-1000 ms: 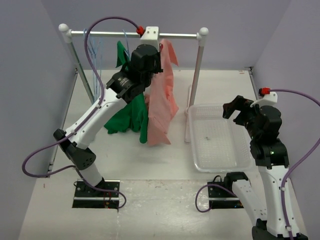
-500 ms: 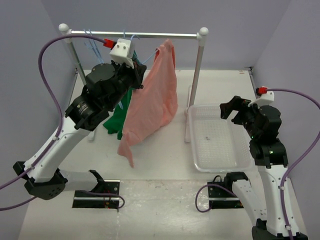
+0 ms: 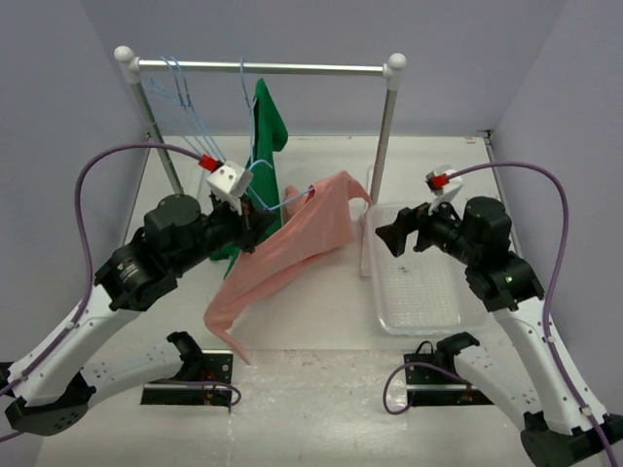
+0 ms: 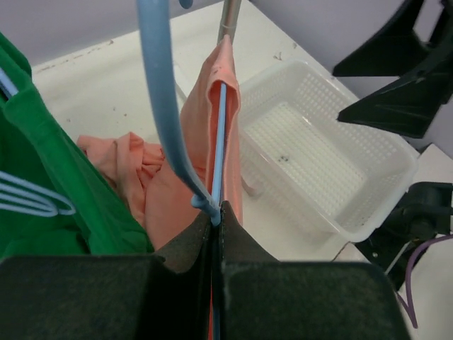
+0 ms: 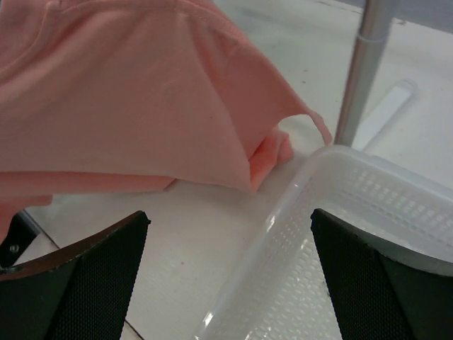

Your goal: Remove the t-shirt from the hanger

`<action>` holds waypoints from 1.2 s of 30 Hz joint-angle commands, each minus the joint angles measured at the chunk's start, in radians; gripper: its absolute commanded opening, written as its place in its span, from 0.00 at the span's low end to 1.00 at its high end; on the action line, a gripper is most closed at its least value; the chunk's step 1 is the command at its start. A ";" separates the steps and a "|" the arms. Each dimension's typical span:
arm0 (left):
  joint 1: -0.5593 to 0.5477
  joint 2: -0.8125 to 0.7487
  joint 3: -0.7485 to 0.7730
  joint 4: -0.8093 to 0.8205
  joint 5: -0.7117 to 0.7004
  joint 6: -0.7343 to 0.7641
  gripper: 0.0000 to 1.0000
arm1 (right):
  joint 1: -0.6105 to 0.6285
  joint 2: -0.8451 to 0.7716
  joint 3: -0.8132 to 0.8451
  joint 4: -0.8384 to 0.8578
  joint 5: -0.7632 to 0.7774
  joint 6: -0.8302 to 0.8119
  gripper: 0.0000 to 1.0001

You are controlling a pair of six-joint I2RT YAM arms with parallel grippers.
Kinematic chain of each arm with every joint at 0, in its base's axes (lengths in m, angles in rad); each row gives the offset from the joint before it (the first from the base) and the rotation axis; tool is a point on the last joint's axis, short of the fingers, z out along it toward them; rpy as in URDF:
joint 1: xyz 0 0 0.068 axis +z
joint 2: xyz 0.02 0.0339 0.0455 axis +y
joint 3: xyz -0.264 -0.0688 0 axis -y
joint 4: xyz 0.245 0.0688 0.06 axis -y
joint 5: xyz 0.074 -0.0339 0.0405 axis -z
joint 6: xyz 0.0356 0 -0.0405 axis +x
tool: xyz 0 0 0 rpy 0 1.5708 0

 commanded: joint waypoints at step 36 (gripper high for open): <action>-0.004 -0.302 0.019 -0.120 0.039 0.076 0.00 | 0.079 0.449 0.170 0.435 0.006 -0.200 0.00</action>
